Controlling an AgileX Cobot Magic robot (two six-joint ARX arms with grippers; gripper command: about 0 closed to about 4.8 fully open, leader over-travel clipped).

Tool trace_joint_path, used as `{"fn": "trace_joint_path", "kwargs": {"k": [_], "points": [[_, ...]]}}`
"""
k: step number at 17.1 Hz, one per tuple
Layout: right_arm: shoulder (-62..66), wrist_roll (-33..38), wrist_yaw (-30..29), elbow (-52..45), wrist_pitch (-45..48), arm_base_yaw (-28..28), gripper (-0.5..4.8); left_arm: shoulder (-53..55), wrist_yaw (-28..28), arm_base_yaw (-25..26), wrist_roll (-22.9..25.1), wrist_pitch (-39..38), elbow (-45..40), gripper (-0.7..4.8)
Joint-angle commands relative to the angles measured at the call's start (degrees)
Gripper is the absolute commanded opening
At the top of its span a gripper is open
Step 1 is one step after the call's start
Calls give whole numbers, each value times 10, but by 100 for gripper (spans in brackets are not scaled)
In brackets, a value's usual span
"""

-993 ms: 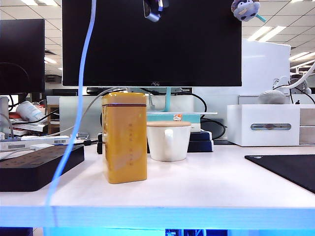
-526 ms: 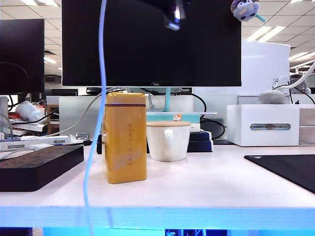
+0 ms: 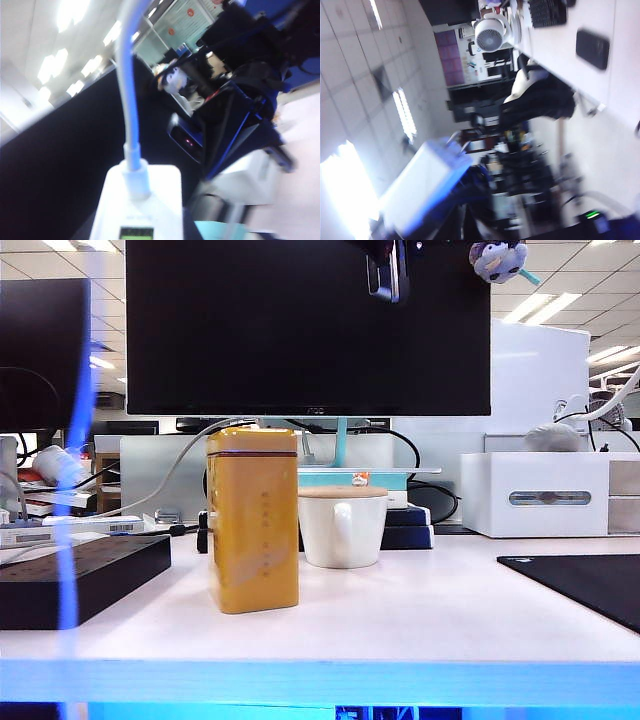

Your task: Plug the white charger into the left socket.

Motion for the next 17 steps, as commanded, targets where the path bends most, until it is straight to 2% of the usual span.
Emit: {"fn": "trace_joint_path", "kwargs": {"k": [1, 3, 5, 7, 9, 11, 15, 17], "points": [[-3, -85, -3, 2, 12, 0, -8, -5, 100, 68, -106, -1, 2, 81], [-3, -137, -2, 2, 20, 0, -8, -5, 145, 99, -144, -14, 2, 80], [-3, -176, -1, 2, 61, 1, -8, -4, 255, 166, -184, -46, 2, 80], [-3, -207, 14, 2, 122, 1, -8, -3, 340, 205, -203, -99, 2, 80], [-3, -212, 35, 2, 176, 3, -8, -3, 391, 235, -203, -143, 2, 80], [-3, -235, 56, 2, 198, 4, -8, -3, 416, 239, -203, -180, 2, 81], [-3, -251, 78, 2, 204, 5, -8, -2, 402, 237, -203, -202, 2, 81], [-3, -251, 76, 2, 204, 5, -8, -1, 396, 238, -197, -251, 2, 81]]}}
